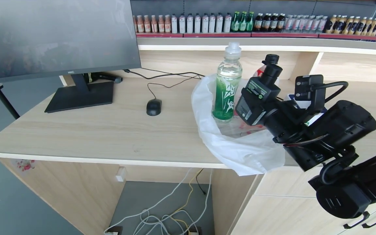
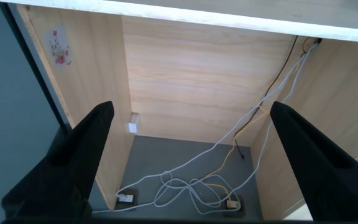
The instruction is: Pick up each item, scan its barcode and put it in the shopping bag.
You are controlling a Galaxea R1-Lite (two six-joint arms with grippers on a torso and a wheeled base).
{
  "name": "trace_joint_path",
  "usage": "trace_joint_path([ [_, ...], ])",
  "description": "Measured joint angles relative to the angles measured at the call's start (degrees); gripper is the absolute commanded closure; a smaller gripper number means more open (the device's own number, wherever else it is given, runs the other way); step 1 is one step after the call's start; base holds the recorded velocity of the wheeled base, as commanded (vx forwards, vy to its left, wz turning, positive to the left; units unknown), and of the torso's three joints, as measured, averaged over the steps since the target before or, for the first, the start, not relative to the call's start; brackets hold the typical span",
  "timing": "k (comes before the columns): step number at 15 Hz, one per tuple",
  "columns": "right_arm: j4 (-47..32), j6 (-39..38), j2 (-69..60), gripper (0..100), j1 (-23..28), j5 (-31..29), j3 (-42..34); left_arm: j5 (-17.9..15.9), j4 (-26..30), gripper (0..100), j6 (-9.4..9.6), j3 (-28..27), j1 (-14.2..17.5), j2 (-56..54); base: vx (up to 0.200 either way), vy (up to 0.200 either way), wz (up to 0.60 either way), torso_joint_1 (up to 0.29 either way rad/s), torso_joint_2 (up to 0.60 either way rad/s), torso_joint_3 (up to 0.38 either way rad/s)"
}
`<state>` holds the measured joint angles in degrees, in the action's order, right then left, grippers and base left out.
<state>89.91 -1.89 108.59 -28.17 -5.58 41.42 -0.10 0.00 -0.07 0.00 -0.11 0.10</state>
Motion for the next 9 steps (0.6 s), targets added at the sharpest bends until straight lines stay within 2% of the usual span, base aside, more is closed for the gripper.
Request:
trace_joint_path([
  [3,0.01,1.62,1.39,100,0.01,0.22,0.28,0.02,0.0,0,0.02,0.0,0.01,0.0,0.0,0.0,0.0,0.0,0.0,0.0],
  [6,0.04,6.27,2.38,100,0.23,5.9,0.57,0.0,0.0,0,0.0,0.0,0.01,0.0,0.0,0.0,0.0,0.0,0.0,0.0],
  [9,0.04,7.61,4.06,100,0.34,7.52,0.57,0.0,0.0,0,-0.04,0.0,0.01,0.0,0.0,0.0,0.0,0.0,0.0,0.0],
])
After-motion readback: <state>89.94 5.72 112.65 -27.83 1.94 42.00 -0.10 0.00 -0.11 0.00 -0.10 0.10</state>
